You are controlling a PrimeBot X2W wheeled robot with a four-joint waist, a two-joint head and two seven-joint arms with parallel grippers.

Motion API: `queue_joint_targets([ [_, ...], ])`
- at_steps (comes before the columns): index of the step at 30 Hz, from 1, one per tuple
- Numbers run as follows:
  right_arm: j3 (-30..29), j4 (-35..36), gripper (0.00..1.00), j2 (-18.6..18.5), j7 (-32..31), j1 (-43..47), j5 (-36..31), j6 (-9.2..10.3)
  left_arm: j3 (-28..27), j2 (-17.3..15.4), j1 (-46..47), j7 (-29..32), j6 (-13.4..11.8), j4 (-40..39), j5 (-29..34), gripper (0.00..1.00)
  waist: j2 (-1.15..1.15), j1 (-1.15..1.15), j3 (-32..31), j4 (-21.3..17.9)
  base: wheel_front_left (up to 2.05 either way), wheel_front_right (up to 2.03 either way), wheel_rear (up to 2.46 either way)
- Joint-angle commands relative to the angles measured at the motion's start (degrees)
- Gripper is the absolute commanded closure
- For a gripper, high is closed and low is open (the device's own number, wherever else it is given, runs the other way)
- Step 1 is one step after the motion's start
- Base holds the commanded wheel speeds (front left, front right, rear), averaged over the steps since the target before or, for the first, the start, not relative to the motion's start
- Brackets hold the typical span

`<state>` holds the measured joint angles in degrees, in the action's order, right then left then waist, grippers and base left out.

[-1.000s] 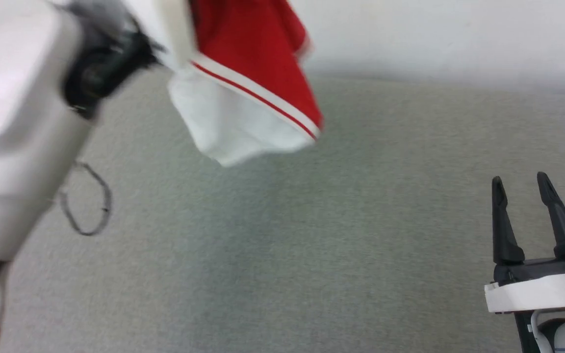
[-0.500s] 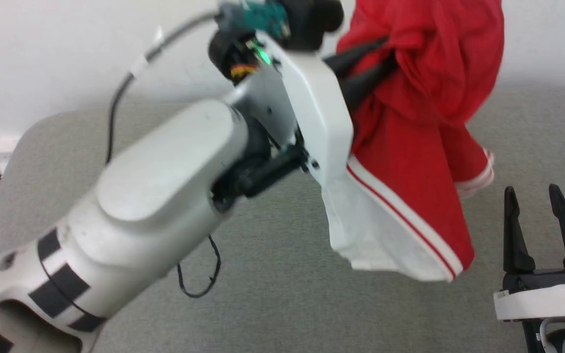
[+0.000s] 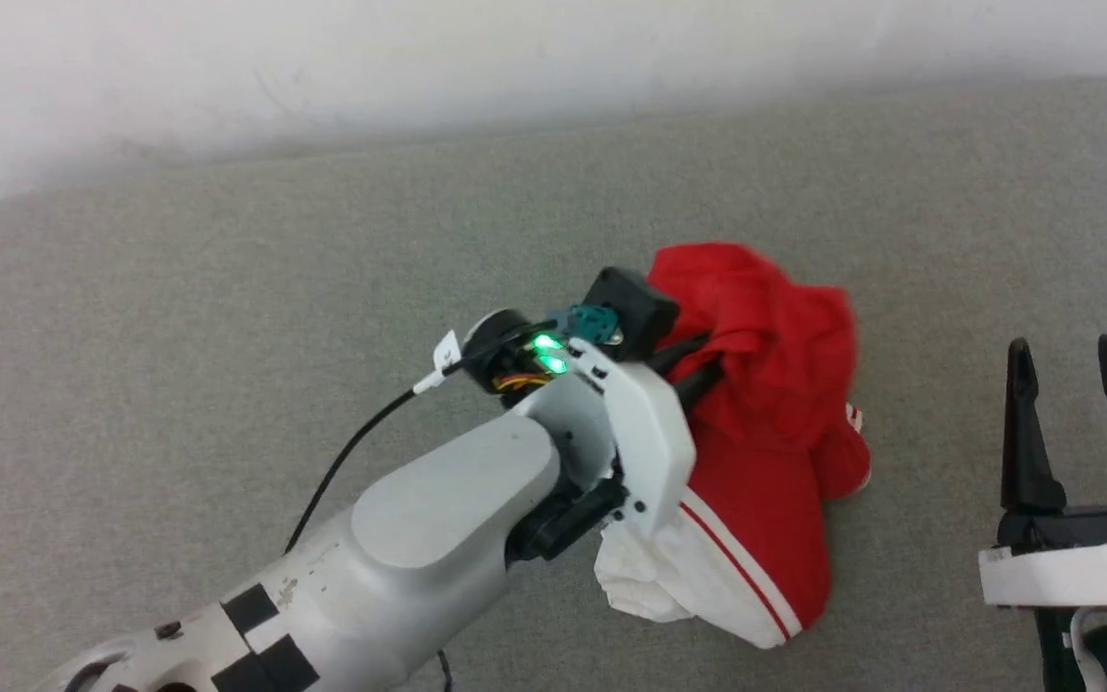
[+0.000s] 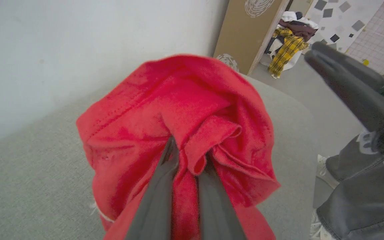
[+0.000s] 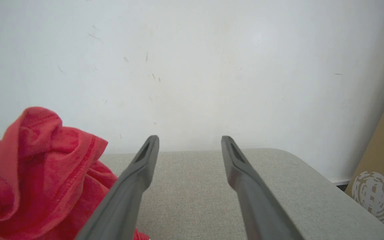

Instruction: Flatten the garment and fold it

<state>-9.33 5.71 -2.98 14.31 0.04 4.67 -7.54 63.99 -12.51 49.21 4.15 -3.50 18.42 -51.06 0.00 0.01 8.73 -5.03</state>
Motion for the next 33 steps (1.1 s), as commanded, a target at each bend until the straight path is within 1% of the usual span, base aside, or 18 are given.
queue_joint_targets([
  [1,0.24,0.13,0.0,0.1,0.42,-1.07,0.34,0.05,0.35,0.21,-0.47,-0.58,0.17,2.88,0.8,1.0,0.0,-0.01,2.65,-1.39,0.0,0.0,0.0],
  [4,0.96,-0.11,0.0,0.1,0.48,-2.01,0.43,0.05,1.82,0.73,-0.6,1.17,0.59,10.3,0.95,1.0,0.0,-0.01,3.81,-1.9,0.0,0.0,0.0],
  [6,0.98,-0.17,0.0,0.1,0.52,-2.42,0.46,0.05,2.7,1.23,-0.58,3.69,1.04,14.4,0.39,1.0,0.0,-0.01,4.31,-2.05,0.0,0.0,0.0],
  [9,0.58,-0.26,0.0,0.1,0.56,-2.69,0.41,0.05,3.47,1.91,0.01,7.04,1.18,18.77,-0.27,1.0,0.0,-0.01,4.91,-1.98,0.0,0.0,0.0],
  [11,0.36,-0.31,0.0,0.1,0.59,-2.76,0.41,0.05,3.35,2.26,0.66,7.29,0.7,20.88,-0.22,1.0,0.0,-0.01,5.15,-1.82,0.0,0.0,0.0],
  [12,0.29,-0.37,0.0,0.1,0.6,-2.78,0.44,0.05,3.22,2.5,0.93,7.03,0.56,21.73,-0.19,0.76,0.0,-0.01,5.21,-1.7,0.0,0.0,0.0],
  [13,0.18,-0.46,0.0,0.1,0.61,-2.77,0.49,0.05,3.05,2.84,1.15,6.54,0.58,22.38,-0.21,0.43,0.0,-0.01,5.2,-1.46,0.0,0.0,0.0],
  [14,0.1,-0.59,0.0,0.1,0.61,-2.76,0.53,0.05,2.7,3.26,1.35,5.77,0.64,22.84,-0.36,0.0,0.0,-0.01,5.11,-1.15,0.0,0.0,0.0],
  [18,-0.31,-0.98,0.0,0.1,0.64,-2.58,0.3,0.05,1.65,4.71,2.33,2.65,1.48,23.32,-0.61,0.0,0.0,-0.01,4.0,0.68,0.0,0.0,0.0],
  [21,-0.43,-1.12,0.0,0.1,0.65,-2.33,0.12,0.05,0.74,4.95,2.7,0.55,2.16,22.04,-1.02,0.0,0.0,-0.01,2.51,2.21,0.0,0.0,0.0],
  [24,-0.46,-1.21,0.0,0.1,0.66,-1.83,0.0,0.05,-0.64,4.12,2.34,-1.61,2.39,18.95,-1.78,0.0,0.0,-0.01,0.84,3.73,0.0,0.0,0.0],
  [26,-0.44,-1.25,0.0,0.1,0.66,-1.4,0.0,0.05,-2.01,2.79,1.52,-3.58,1.91,15.77,-2.36,0.0,0.0,-0.01,-0.17,4.54,0.0,0.0,0.0],
  [28,-0.41,-1.29,0.0,0.1,0.62,-0.97,0.08,0.05,-4.13,0.93,-0.05,-6.47,0.34,11.81,-3.07,0.0,0.0,-0.01,-0.98,5.17,0.0,0.0,0.0],
  [33,-0.22,-1.35,0.0,0.1,0.41,0.09,0.59,0.05,-10.0,-5.21,-6.45,-15.13,-6.59,1.19,-3.44,0.0,0.0,-0.01,-2.18,6.05,0.0,0.0,0.0],
])
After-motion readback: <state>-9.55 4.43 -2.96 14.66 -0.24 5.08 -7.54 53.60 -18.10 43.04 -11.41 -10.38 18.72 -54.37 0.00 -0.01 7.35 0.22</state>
